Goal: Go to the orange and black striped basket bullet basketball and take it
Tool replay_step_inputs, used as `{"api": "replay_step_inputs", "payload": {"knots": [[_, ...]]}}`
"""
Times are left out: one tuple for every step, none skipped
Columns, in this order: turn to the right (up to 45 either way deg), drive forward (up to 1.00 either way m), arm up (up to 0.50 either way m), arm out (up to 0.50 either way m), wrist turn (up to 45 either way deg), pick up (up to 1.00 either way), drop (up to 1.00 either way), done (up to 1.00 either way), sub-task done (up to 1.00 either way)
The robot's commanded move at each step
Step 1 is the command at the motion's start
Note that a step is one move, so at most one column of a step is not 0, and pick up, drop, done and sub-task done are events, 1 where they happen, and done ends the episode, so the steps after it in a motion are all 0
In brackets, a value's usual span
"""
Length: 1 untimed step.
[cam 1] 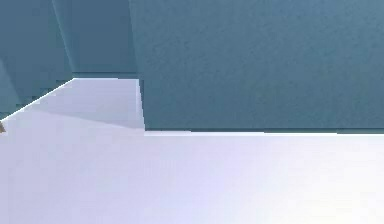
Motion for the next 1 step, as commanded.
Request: {"api": "replay_step_inputs", "payload": {"knots": [[3.0, 0.0, 0.0, 0.0, 0.0, 0.0, 0.0, 0.0, 0.0]]}}
